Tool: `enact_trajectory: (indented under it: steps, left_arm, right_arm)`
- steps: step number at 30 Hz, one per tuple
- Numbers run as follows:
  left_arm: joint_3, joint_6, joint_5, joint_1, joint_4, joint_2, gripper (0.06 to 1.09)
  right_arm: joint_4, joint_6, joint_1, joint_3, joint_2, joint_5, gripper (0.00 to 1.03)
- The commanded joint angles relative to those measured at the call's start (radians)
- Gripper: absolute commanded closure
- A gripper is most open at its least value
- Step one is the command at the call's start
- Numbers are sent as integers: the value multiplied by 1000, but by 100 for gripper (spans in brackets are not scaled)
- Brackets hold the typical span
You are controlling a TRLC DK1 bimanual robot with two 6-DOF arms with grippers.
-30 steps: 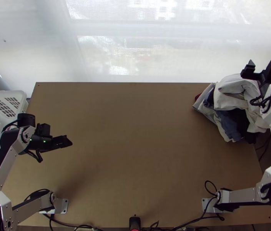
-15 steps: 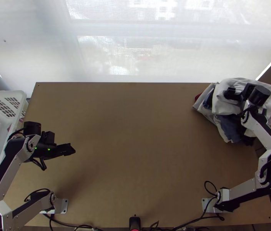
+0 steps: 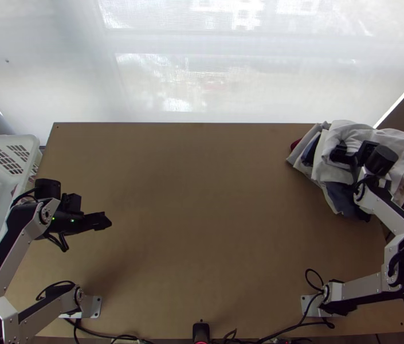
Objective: Fold the t-shirt
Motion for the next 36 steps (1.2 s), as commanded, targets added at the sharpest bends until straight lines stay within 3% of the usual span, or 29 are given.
enact_trajectory:
  steps: [1, 13, 16, 19, 22, 24, 26, 28, 29, 32, 35, 36]
  left_arm:
    - [30, 11, -1, 5, 1, -28, 11]
    - [27, 3, -3, 20, 133, -226, 11]
    - [14, 6, -11, 41, 175, -269, 11]
    - [-7, 17, -43, 57, 244, -370, 11]
    - [-75, 42, -64, 58, 380, -529, 11]
    - [-105, 69, -80, 57, 395, -597, 11]
    - [-158, 94, -87, 58, 421, -668, 11]
    - [-234, 123, -112, 58, 443, -757, 11]
    - [-280, 128, -132, 58, 460, -815, 11]
    - [-440, 105, -176, 58, 540, -1092, 11]
    - [-480, 32, -195, 64, 543, -1096, 11]
    - [-493, 26, -195, 67, 544, -1103, 11]
  right_arm:
    - [-105, -1, 9, 54, -144, 3, 5]
    - [-317, 21, 135, 275, -412, 2, 5]
    - [-315, 16, 241, 212, -522, 0, 5]
    - [-420, -65, 371, 131, -590, 0, 5]
    - [-470, -43, 462, -9, -697, 5, 5]
    - [-440, 26, 496, -128, -805, 62, 5]
    - [-355, 12, 503, -265, -930, 145, 5]
    - [-357, -128, 549, -352, -1045, 172, 5]
    - [-358, -171, 588, -391, -1084, 237, 5]
    - [-274, -94, 643, -541, -1257, 393, 5]
    - [-173, -139, 649, -736, -1628, 398, 5]
    - [-202, -139, 664, -736, -1621, 407, 5]
